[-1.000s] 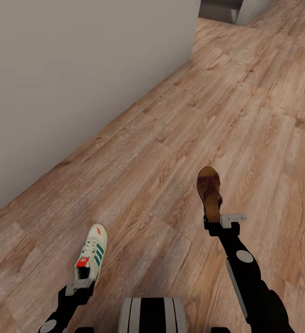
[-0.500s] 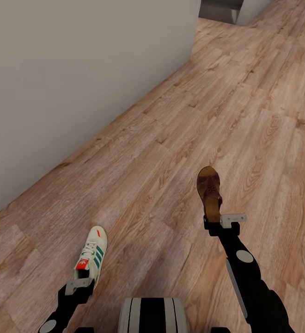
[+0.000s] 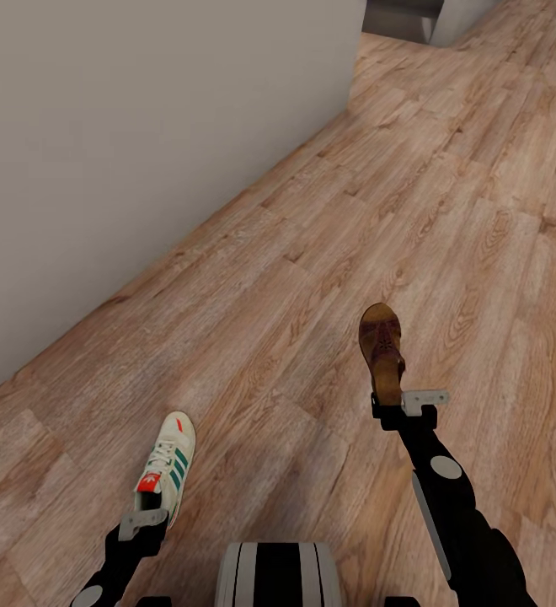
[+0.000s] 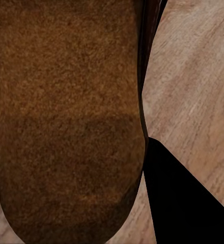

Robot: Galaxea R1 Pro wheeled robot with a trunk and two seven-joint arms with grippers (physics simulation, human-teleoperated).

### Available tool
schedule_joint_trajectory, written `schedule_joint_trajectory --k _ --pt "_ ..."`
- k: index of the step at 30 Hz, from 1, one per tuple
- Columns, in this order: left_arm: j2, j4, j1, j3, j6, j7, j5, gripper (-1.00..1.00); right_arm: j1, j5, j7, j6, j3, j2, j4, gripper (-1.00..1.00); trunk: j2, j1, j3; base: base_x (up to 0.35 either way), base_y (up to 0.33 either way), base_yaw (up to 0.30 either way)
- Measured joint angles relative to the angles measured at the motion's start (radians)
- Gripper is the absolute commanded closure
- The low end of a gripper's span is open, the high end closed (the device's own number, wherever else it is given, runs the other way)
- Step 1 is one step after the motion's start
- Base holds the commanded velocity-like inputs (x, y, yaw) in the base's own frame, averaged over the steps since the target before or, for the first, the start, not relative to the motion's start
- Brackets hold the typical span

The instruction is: Pick up the two gym shoes and the two sandals from the corridor floor and place them onto the hallstand (shoe rack) in the corridor, making sure they are on the rack and not on the floor. Arrange them so the two gym shoes are next to each other and the two sandals are next to each other.

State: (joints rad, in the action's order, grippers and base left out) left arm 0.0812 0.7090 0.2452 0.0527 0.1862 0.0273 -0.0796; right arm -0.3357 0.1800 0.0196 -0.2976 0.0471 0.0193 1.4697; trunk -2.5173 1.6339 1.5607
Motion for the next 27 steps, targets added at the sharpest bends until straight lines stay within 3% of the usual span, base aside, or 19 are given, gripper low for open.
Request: schedule_joint_trajectory --k 27 --pt "0.004 0.002 -0.002 0.003 0.003 0.001 -0.006 1.0 0.0 0.0 0.0 0.0 0.0 0.0 -0.003 1.0 0.0 0.0 0.0 0.0 0.0 0.0"
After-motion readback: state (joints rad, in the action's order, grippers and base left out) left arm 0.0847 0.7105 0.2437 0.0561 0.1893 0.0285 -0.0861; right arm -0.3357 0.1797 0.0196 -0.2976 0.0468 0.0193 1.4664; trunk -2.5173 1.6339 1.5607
